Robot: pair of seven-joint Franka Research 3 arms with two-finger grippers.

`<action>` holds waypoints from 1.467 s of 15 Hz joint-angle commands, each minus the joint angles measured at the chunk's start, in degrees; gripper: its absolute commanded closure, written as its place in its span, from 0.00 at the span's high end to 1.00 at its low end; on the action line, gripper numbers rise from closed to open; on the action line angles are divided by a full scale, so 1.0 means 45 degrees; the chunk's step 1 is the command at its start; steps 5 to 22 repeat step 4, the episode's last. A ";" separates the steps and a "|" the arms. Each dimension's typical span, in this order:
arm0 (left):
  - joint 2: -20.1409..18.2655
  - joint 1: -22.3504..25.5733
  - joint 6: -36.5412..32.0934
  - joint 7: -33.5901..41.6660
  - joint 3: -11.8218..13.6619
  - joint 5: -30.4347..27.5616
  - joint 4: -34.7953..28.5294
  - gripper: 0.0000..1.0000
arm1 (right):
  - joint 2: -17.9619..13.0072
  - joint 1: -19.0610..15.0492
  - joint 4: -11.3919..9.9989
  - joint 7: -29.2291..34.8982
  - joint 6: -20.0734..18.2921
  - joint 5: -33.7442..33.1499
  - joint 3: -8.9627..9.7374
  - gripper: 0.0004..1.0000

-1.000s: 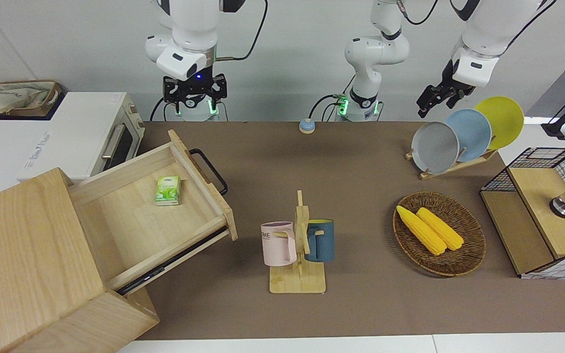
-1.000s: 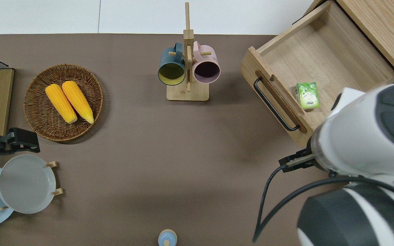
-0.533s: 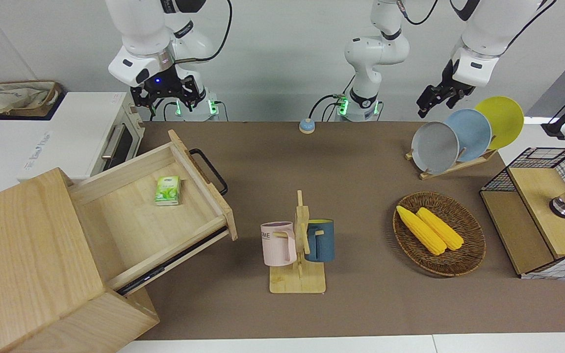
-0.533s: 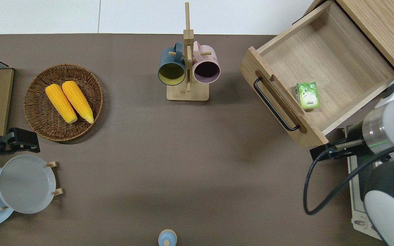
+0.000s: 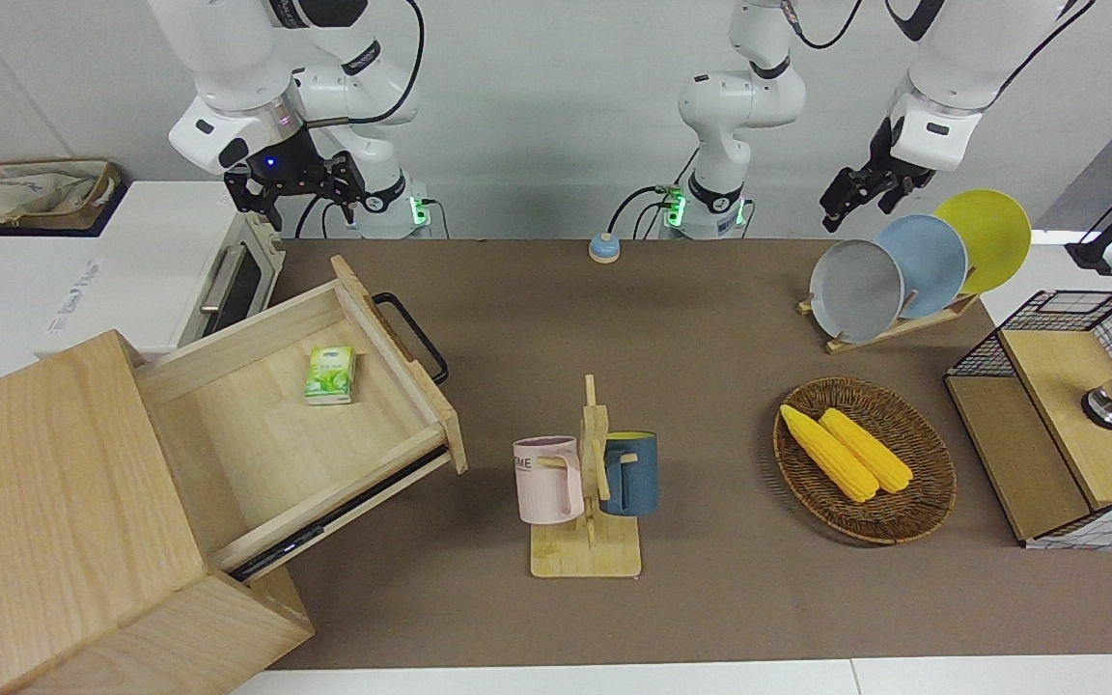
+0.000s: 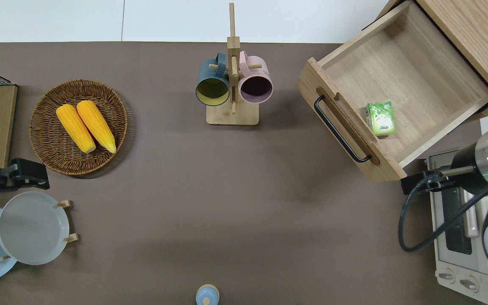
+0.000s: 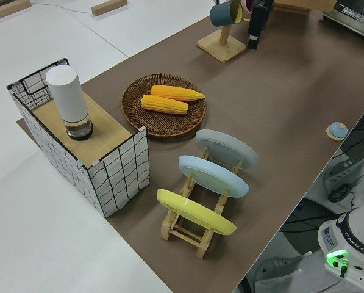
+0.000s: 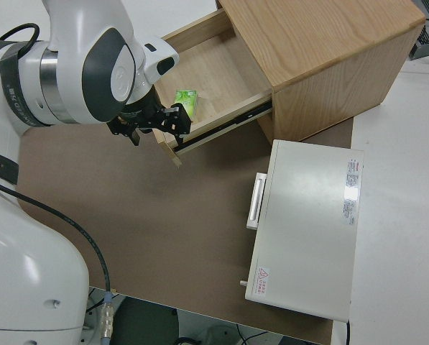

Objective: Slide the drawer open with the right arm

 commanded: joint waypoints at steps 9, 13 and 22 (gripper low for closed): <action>-0.0108 -0.0051 -0.0027 0.0121 0.0077 -0.0066 0.0004 0.99 | -0.0329 -0.0151 -0.0364 -0.0198 0.0557 -0.0354 0.0076 0.99; -0.0108 -0.0051 -0.0027 0.0121 0.0077 -0.0066 0.0004 0.99 | -0.0329 -0.0151 -0.0364 -0.0198 0.0557 -0.0354 0.0076 0.99; -0.0108 -0.0051 -0.0027 0.0121 0.0077 -0.0066 0.0004 0.99 | -0.0329 -0.0151 -0.0364 -0.0198 0.0557 -0.0354 0.0076 0.99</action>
